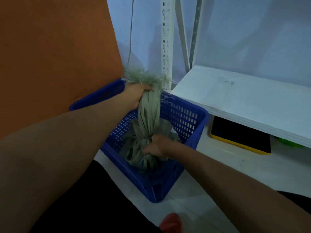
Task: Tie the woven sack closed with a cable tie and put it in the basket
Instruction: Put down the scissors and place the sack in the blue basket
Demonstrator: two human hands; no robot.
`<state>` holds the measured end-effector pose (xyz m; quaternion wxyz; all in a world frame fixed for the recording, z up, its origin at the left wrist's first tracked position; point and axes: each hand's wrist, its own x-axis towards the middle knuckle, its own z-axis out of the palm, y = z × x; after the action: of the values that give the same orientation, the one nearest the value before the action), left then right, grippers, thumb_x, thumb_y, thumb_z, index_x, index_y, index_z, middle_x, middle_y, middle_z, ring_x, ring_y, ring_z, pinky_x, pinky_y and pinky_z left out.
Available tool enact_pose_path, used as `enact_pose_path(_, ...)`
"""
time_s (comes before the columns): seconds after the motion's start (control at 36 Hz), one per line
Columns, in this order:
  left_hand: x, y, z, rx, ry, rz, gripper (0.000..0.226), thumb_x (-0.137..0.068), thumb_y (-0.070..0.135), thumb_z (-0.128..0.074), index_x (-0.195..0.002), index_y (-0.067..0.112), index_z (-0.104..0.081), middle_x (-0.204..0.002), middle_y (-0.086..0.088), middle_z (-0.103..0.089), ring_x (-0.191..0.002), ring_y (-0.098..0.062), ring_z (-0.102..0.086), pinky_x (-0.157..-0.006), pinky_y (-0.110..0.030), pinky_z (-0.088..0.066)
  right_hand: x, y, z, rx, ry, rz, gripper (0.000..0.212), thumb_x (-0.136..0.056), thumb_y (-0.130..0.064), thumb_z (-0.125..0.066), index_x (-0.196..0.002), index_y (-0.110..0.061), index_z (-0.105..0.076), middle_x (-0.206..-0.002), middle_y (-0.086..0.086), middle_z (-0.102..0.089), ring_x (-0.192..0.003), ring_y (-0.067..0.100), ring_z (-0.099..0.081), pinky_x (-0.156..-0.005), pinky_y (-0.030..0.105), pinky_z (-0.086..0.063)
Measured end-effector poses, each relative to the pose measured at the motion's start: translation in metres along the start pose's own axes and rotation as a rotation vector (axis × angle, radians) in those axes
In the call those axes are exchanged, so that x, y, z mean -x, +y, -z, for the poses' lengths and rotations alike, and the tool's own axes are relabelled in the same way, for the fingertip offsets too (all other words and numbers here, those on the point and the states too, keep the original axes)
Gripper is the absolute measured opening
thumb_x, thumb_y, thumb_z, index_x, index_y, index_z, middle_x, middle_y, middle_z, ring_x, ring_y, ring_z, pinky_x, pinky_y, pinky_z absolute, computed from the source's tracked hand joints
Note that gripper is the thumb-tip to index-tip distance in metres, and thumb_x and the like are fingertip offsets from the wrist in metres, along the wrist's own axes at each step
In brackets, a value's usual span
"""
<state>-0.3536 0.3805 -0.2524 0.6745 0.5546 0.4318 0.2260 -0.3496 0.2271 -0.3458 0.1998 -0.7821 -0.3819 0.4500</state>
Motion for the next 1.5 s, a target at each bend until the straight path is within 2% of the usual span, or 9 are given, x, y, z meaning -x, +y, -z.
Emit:
enact_pose_path(0.11, -0.004, -0.007, 0.005, -0.008, 0.071, -0.063, 0.063, -0.075, 0.002, -0.078, -0.128, 0.000, -0.044, -0.104, -0.020, -0.066, -0.078, -0.030, -0.071, -0.050, -0.035, -0.058, -0.009, 0.006, -0.018, -0.021, -0.024, -0.034, 0.060, -0.094, -0.031, -0.064, -0.146, -0.005, -0.048, -0.140, 0.014, -0.054, -0.124, 0.032, -0.054, -0.108, 0.037, -0.046)
enact_pose_path(0.33, -0.014, 0.005, 0.004, 0.127, 0.111, -0.198, 0.027, -0.087, -0.005, -0.063, -0.110, 0.009, -0.063, -0.081, -0.017, -0.069, -0.062, -0.024, -0.064, -0.066, -0.042, -0.060, -0.023, 0.024, -0.044, 0.127, -0.047, -0.064, 0.044, -0.100, -0.032, -0.056, -0.134, -0.004, -0.058, -0.131, 0.016, -0.061, -0.116, 0.030, -0.060, -0.104, 0.039, -0.051)
enact_pose_path(0.47, -0.021, -0.001, 0.003, -0.343, 0.199, -0.459, 0.029, -0.089, 0.001, -0.059, -0.115, 0.013, -0.060, -0.105, -0.008, -0.062, -0.072, -0.014, -0.057, -0.068, -0.033, -0.057, -0.033, 0.028, -0.052, 0.015, 0.049, -0.039, 0.035, -0.102, -0.024, -0.053, -0.125, 0.001, -0.063, -0.125, 0.018, -0.063, -0.116, 0.031, -0.061, -0.103, 0.038, -0.051)
enact_pose_path(0.67, -0.010, -0.031, 0.005, -1.301, -0.349, -0.698, 0.038, -0.086, 0.021, -0.067, -0.123, 0.020, -0.060, -0.128, -0.002, -0.053, -0.113, -0.020, -0.052, -0.094, -0.034, -0.046, -0.028, 0.029, -0.061, -0.183, 0.611, 0.161, 0.045, -0.098, -0.036, -0.063, -0.129, -0.005, -0.054, -0.124, 0.012, -0.066, -0.112, 0.027, -0.064, -0.098, 0.037, -0.053)
enact_pose_path(0.86, -0.015, -0.057, 0.000, -1.616, -0.476, -0.564, 0.057, -0.094, 0.043, -0.057, -0.143, 0.019, -0.042, -0.155, -0.015, -0.024, -0.141, -0.037, -0.026, -0.115, -0.049, -0.027, -0.022, 0.024, -0.058, -0.061, 0.860, 0.148, 0.047, -0.098, -0.043, -0.061, -0.133, -0.015, -0.047, -0.114, 0.006, -0.072, -0.099, 0.022, -0.070, -0.076, 0.032, -0.052)
enact_pose_path(1.03, -0.020, -0.075, 0.014, -1.688, -0.425, -0.220, 0.086, -0.093, 0.058, -0.049, -0.156, 0.030, 0.003, -0.160, -0.005, 0.026, -0.148, -0.036, 0.018, -0.118, -0.060, -0.009, -0.038, 0.040, -0.055, -0.119, 0.543, -0.002, 0.045, -0.103, -0.043, -0.050, -0.130, -0.007, -0.054, -0.122, 0.011, -0.065, -0.110, 0.029, -0.062, -0.092, 0.033, -0.049)
enact_pose_path(1.17, -0.022, -0.098, 0.028, -1.888, -0.450, -0.073, 0.108, -0.075, 0.079, -0.052, -0.155, 0.032, 0.004, -0.163, -0.006, 0.010, -0.150, -0.035, 0.001, -0.120, -0.055, -0.014, -0.046, 0.042, -0.052, -0.275, 0.539, 0.072, 0.022, -0.101, -0.020, -0.050, -0.084, -0.008, -0.057, -0.089, 0.010, -0.064, -0.085, 0.025, -0.063, -0.080, 0.035, -0.052)
enact_pose_path(1.31, -0.014, -0.109, 0.023, -1.960, -0.473, 0.020, 0.129, -0.063, 0.087, -0.056, -0.153, 0.030, 0.016, -0.164, -0.004, 0.010, -0.150, -0.033, -0.003, -0.120, -0.054, -0.013, -0.060, 0.044, -0.023, 0.028, 0.817, 0.209, 0.031, -0.095, -0.008, -0.052, -0.125, -0.006, -0.056, -0.126, 0.014, -0.056, -0.118, 0.028, -0.051, -0.104, 0.040, -0.045)
enact_pose_path(1.5, 0.022, -0.110, -0.008, -2.135, -0.662, 0.002, 0.100, -0.081, 0.077, -0.048, -0.156, 0.021, -0.013, -0.159, -0.009, -0.020, -0.142, -0.032, -0.029, -0.116, -0.050, -0.029, -0.094, 0.064, -0.009, 0.328, 0.435, 0.275, 0.044, -0.091, -0.016, -0.061, -0.132, -0.028, -0.052, -0.124, 0.004, -0.063, -0.107, 0.025, -0.062, -0.091, 0.038, -0.055)
